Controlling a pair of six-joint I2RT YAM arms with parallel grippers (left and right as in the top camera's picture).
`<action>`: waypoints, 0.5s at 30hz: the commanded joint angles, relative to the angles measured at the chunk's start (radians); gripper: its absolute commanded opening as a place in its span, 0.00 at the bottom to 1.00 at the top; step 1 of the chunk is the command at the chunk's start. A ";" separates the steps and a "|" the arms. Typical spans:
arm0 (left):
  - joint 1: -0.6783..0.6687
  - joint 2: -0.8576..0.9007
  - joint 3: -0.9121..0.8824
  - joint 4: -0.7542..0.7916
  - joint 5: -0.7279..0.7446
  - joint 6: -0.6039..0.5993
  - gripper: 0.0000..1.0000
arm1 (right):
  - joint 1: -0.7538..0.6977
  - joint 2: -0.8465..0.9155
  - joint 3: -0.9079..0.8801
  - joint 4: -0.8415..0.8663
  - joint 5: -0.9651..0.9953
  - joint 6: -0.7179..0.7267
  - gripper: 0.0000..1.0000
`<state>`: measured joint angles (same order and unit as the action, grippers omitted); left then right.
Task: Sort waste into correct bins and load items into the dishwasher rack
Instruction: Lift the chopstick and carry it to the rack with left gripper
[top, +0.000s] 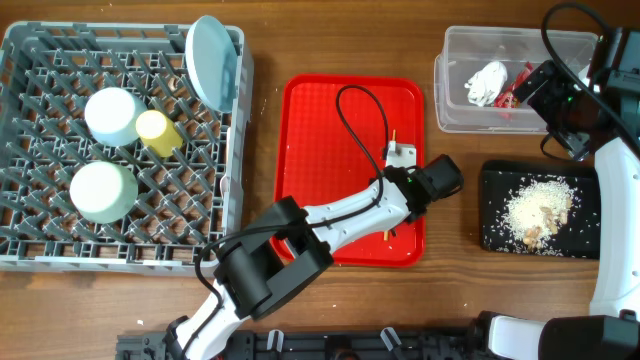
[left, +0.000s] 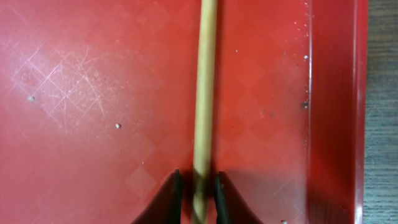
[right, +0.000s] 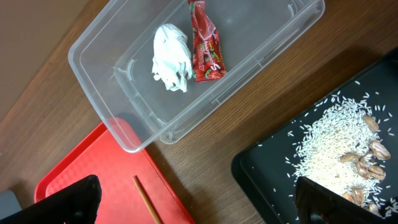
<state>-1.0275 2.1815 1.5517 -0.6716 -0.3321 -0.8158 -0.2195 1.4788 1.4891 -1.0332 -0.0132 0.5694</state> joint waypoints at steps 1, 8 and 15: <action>-0.003 0.043 0.006 -0.002 -0.002 0.000 0.04 | 0.000 -0.012 0.007 0.001 0.021 -0.019 1.00; -0.002 -0.005 0.006 -0.083 -0.002 0.000 0.04 | -0.001 -0.012 0.007 0.001 0.021 -0.019 1.00; 0.047 -0.242 0.006 -0.291 -0.026 0.000 0.04 | -0.001 -0.012 0.007 0.001 0.021 -0.019 1.00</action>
<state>-1.0214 2.0945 1.5570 -0.8780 -0.3298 -0.8139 -0.2195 1.4788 1.4891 -1.0332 -0.0132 0.5694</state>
